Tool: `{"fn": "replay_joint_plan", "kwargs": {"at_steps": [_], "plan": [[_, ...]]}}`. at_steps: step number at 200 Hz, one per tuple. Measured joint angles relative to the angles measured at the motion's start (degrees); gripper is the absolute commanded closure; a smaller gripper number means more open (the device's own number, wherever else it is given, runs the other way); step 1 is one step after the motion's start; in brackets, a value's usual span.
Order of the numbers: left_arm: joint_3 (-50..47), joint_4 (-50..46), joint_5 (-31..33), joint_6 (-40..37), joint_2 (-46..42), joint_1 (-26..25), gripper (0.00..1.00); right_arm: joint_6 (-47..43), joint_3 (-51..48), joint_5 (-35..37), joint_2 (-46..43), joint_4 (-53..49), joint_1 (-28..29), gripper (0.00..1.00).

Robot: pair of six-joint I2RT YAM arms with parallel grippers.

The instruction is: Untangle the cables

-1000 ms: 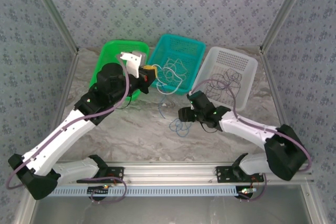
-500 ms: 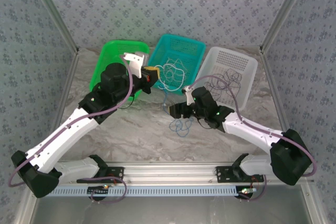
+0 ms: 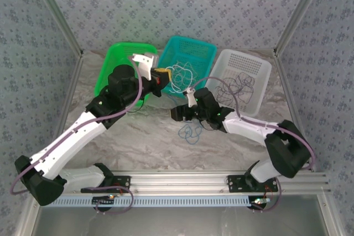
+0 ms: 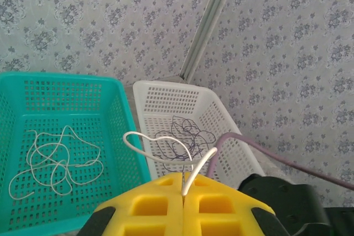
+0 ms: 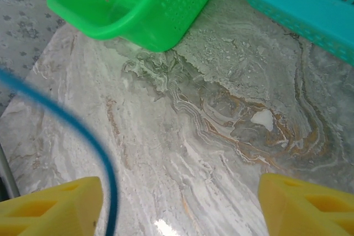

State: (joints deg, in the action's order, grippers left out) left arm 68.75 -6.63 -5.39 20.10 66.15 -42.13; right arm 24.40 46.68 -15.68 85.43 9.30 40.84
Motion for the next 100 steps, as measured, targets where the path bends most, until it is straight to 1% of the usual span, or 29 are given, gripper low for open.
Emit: {"fn": "replay_joint_plan", "kwargs": {"at_steps": [4,9,10,11,12,13,15,16,22,29,37,63,83,100], "plan": [[0.00,0.13,-0.13,0.09,0.09,0.00,1.00,0.11,0.20,-0.17,0.74,0.22,-0.13,0.48],[0.02,0.22,-0.17,0.11,0.11,0.00,1.00,0.17,0.35,-0.44,1.55,0.50,-0.26,0.60],[0.02,0.22,-0.17,0.11,0.13,0.00,1.00,0.15,0.37,-0.46,1.66,0.55,-0.28,0.60],[0.04,0.22,-0.17,0.11,0.13,0.00,1.00,0.04,0.39,-0.52,1.75,0.57,-0.33,0.64],[0.07,0.22,-0.20,0.11,0.15,0.00,1.00,-0.37,0.42,-0.66,1.92,0.61,-0.35,0.66],[0.09,0.22,-0.17,0.13,0.17,0.00,1.00,-0.33,0.42,-0.74,1.99,0.66,-0.37,0.66],[0.11,0.22,-0.20,0.13,0.20,0.00,1.00,0.00,0.42,-0.90,2.25,0.83,-0.46,0.72],[0.11,0.24,-0.20,0.11,0.20,0.00,1.00,-0.02,0.42,-0.87,2.34,0.85,-0.48,0.72],[0.24,0.33,-0.17,0.11,0.28,0.00,1.00,-0.04,0.44,-1.29,2.84,1.01,-0.63,0.83],[0.55,0.24,-0.11,0.09,0.33,0.00,1.00,-0.02,0.44,-1.64,3.17,1.03,-0.76,0.92],[1.05,0.17,0.31,-0.09,0.44,0.02,1.00,0.11,0.44,-1.86,3.19,0.98,-0.83,1.00],[4.63,-0.59,1.44,-1.29,1.27,1.07,1.00,-0.02,-0.81,-2.10,1.81,1.20,-0.04,1.00],[8.96,-0.66,1.60,-2.08,3.15,4.57,1.00,-0.02,-3.43,-1.46,-1.36,-0.55,1.38,1.00],[13.18,-0.13,0.79,-2.29,6.38,7.82,1.00,-0.04,-4.81,-0.48,-3.67,-2.82,2.84,1.00]]}}
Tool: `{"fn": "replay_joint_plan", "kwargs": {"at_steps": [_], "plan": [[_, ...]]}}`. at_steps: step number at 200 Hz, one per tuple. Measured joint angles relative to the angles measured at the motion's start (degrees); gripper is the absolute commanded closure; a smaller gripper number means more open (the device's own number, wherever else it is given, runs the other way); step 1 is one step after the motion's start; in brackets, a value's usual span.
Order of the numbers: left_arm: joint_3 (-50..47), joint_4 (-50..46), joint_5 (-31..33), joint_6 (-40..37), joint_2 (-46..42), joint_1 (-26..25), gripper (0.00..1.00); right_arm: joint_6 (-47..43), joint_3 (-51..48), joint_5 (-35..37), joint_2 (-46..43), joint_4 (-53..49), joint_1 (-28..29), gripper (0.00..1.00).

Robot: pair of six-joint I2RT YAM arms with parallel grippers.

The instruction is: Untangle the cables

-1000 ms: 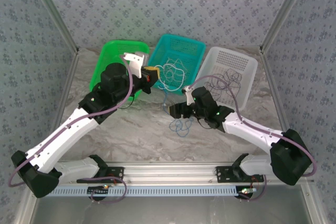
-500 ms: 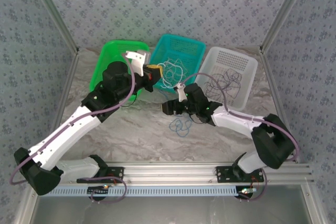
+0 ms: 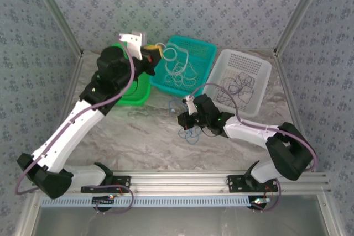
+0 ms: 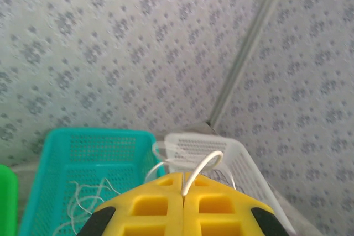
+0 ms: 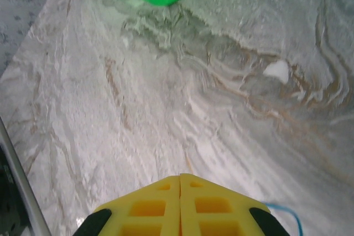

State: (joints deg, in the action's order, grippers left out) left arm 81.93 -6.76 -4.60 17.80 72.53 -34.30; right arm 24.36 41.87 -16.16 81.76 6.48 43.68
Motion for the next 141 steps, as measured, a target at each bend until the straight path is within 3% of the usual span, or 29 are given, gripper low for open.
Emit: {"fn": "replay_joint_plan", "kwargs": {"at_steps": [50,106,126,136,141], "plan": [[10.16,0.22,-5.38,0.28,15.41,4.63,1.00,-0.26,-0.46,2.40,-3.41,-4.92,1.38,1.00],[14.23,-2.71,-8.28,1.77,31.58,6.54,0.99,-0.57,-0.79,4.81,-10.95,-9.20,1.46,1.00],[17.18,-4.28,-8.55,2.14,37.57,6.67,0.85,-0.92,-0.28,5.03,-11.93,-11.23,1.46,1.00],[18.93,-5.64,-8.79,2.29,40.48,6.67,0.63,-1.11,0.11,5.03,-11.93,-12.26,1.46,1.00],[20.06,-6.67,-8.94,2.16,41.92,6.67,0.57,-1.20,0.28,5.05,-11.93,-12.76,1.46,1.00]]}}
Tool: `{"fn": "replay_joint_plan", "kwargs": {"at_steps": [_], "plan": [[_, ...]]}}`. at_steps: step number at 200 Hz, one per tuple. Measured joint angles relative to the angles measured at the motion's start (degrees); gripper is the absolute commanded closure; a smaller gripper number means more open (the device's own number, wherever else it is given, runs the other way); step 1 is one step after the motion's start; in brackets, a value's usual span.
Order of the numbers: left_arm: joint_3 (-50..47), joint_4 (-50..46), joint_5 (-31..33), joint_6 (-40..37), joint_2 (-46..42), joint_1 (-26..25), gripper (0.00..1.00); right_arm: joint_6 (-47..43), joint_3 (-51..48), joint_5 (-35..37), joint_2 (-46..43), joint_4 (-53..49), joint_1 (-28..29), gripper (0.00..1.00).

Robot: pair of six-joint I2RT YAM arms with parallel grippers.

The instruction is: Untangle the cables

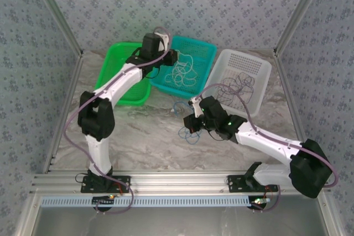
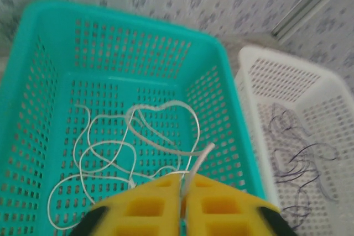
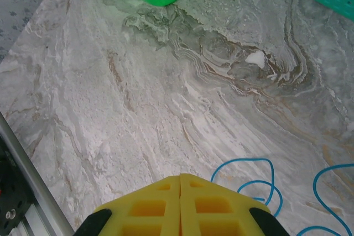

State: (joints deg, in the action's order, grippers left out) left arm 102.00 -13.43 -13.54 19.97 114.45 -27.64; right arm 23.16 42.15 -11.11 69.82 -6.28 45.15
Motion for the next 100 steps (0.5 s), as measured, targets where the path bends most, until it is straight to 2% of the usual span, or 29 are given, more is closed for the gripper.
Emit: {"fn": "replay_joint_plan", "kwargs": {"at_steps": [5,18,33,42,69,100], "plan": [[1.14,-0.94,-0.15,0.44,1.40,0.00,0.53,-0.09,0.26,0.00,0.00,-0.61,0.00,1.00],[3.76,-3.52,-0.44,0.87,4.39,0.00,0.33,-0.09,0.90,0.02,0.00,-1.81,-0.17,1.00],[4.57,-5.53,-0.46,0.63,5.81,-0.11,0.19,-0.09,1.51,0.22,0.00,-2.54,-0.44,1.00],[4.20,-6.64,-0.42,1.11,5.73,-0.13,0.01,-0.09,1.73,0.31,0.00,-2.69,-0.72,1.00],[-1.29,-5.40,0.11,1.20,1.66,-0.57,0.00,-0.09,2.03,0.44,0.00,-3.06,-1.86,1.00],[-11.89,-2.25,0.26,1.77,-8.22,-1.36,0.01,-0.09,2.21,0.44,0.00,-3.39,-3.32,1.00]]}}
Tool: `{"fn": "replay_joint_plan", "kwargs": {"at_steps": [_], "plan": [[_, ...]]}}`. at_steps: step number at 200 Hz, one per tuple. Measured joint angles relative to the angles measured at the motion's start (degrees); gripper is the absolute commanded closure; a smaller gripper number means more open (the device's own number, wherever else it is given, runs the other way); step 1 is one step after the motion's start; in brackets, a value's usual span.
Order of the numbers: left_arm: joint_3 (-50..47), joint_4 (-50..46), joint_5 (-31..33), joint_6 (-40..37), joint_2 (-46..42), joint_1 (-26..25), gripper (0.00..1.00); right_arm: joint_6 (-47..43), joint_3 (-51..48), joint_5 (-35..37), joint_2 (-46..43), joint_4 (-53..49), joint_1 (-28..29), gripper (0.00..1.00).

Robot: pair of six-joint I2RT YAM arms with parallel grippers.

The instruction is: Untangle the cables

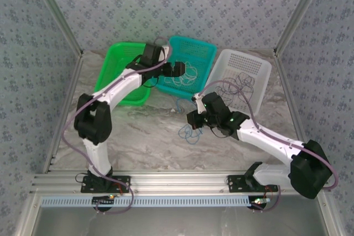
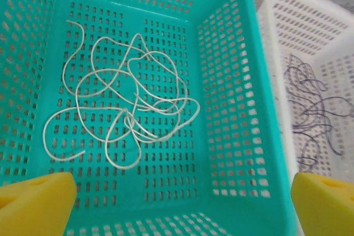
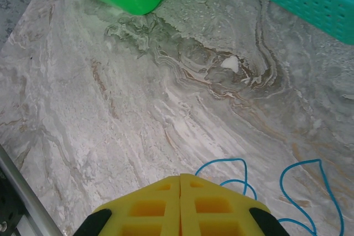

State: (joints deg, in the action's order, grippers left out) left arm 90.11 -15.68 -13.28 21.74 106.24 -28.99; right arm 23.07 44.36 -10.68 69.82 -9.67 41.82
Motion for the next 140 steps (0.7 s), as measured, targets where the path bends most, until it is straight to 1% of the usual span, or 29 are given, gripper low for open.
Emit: {"fn": "replay_joint_plan", "kwargs": {"at_steps": [31,61,90,117,140], "plan": [[-13.03,7.58,-0.31,-0.92,-13.49,-1.16,0.01,0.07,0.59,-1.16,0.00,0.13,-1.95,1.00],[-23.91,13.90,-0.92,-7.37,-25.18,-4.87,0.01,0.96,1.16,-5.86,1.29,0.96,-4.26,1.00],[-31.32,16.50,-0.20,-14.60,-31.85,-8.59,0.01,1.73,2.23,-12.57,3.93,1.01,-5.18,1.00],[-37.00,18.88,1.16,-18.21,-36.44,-8.90,0.01,2.45,3.52,-18.47,4.57,0.87,-5.60,1.00],[-38.71,19.76,2.45,-19.89,-39.15,-9.57,0.01,3.17,4.74,-22.84,5.31,0.85,-6.38,1.00]]}}
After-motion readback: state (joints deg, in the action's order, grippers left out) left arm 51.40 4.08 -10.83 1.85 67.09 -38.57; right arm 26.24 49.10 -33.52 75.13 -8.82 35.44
